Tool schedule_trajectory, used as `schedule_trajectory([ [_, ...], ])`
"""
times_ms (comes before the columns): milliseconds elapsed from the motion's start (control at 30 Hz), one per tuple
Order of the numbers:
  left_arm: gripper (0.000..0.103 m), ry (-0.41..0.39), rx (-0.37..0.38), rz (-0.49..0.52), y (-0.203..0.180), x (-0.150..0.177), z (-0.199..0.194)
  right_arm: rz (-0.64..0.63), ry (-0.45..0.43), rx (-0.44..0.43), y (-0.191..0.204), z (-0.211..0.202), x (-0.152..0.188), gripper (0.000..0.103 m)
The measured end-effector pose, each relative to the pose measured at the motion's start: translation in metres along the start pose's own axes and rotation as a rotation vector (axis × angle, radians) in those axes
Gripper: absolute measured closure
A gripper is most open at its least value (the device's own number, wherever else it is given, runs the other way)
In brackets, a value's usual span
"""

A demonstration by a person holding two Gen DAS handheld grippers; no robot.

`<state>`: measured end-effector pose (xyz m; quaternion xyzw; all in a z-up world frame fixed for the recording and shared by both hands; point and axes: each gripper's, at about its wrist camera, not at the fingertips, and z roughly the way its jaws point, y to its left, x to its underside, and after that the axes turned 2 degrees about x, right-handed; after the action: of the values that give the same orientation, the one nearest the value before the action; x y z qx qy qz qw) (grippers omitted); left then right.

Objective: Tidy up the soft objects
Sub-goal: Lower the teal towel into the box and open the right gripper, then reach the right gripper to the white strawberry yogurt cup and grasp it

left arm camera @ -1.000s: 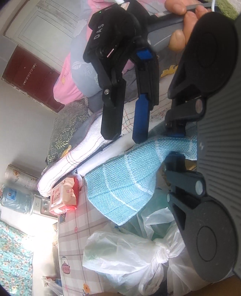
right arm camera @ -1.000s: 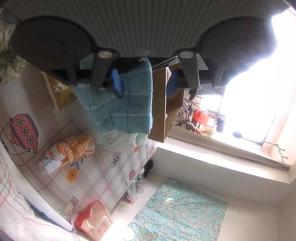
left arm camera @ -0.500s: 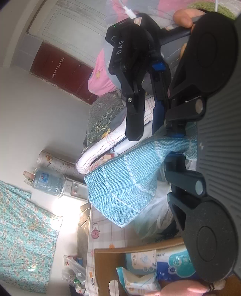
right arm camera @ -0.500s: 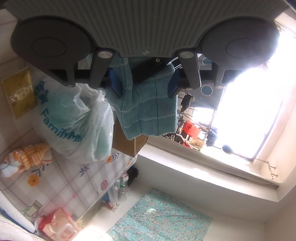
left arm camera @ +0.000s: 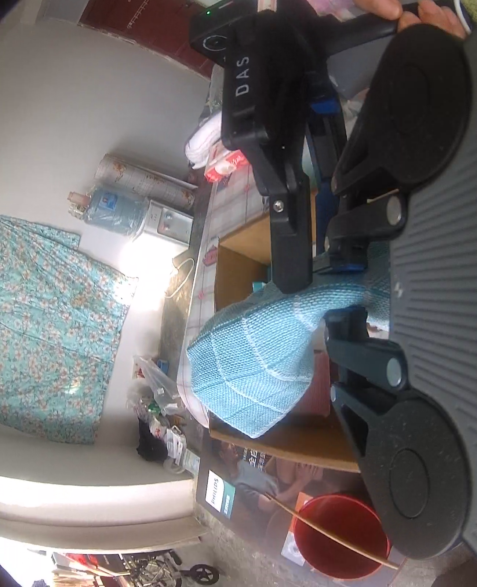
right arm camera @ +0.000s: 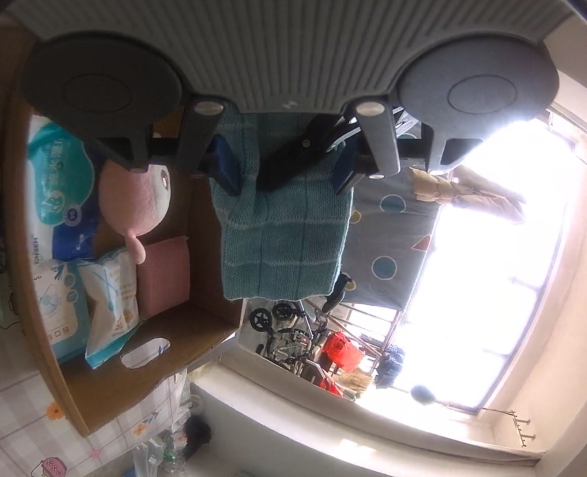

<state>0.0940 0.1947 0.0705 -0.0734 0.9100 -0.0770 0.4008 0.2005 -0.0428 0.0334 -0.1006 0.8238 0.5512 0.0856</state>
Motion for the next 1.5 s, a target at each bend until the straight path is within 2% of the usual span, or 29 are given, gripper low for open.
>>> schedule_trajectory([
  [133, 0.086, 0.083, -0.1, 0.066, 0.025, -0.005, 0.026, 0.061, 0.037, 0.029, -0.007, 0.053, -0.005, 0.047],
  [233, 0.084, 0.184, -0.154, 0.13, 0.036, -0.002, 0.054, 0.106, 0.054, 0.08, -0.02, 0.08, -0.007, 0.046],
  [300, 0.075, 0.234, -0.199, 0.174, 0.037, 0.012, 0.061, 0.1, 0.058, 0.138, -0.026, 0.089, -0.007, 0.046],
  [333, 0.073, 0.243, -0.214, 0.195, 0.036, 0.016, 0.064, 0.094, 0.054, 0.157, -0.029, 0.09, -0.006, 0.045],
  [400, 0.056, 0.255, -0.223, 0.215, 0.035, 0.021, 0.068, 0.088, 0.044, 0.171, -0.031, 0.088, -0.007, 0.043],
  [467, 0.048, 0.251, -0.22, 0.208, 0.036, 0.025, 0.068, 0.081, 0.03, 0.177, -0.031, 0.084, -0.008, 0.042],
  [633, 0.045, 0.227, -0.224, 0.156, 0.036, 0.022, 0.063, 0.06, -0.005, 0.171, -0.03, 0.073, -0.01, 0.041],
  [700, 0.04, 0.205, -0.22, 0.129, 0.036, 0.02, 0.056, 0.045, -0.017, 0.163, -0.026, 0.066, -0.01, 0.04],
  [867, 0.023, 0.107, -0.173, 0.072, 0.023, 0.017, 0.024, -0.011, -0.067, 0.137, -0.014, 0.037, 0.004, 0.034],
  [967, 0.017, 0.062, -0.121, 0.043, 0.006, 0.019, 0.007, -0.045, -0.118, 0.126, -0.008, 0.01, 0.015, 0.03],
  [1233, 0.015, -0.028, 0.044, 0.025, -0.056, 0.03, -0.015, -0.141, -0.288, 0.164, 0.002, -0.084, 0.047, 0.024],
  [1500, 0.014, -0.055, 0.247, 0.1, -0.131, 0.056, -0.014, -0.178, -0.489, 0.32, -0.021, -0.195, 0.096, 0.023],
])
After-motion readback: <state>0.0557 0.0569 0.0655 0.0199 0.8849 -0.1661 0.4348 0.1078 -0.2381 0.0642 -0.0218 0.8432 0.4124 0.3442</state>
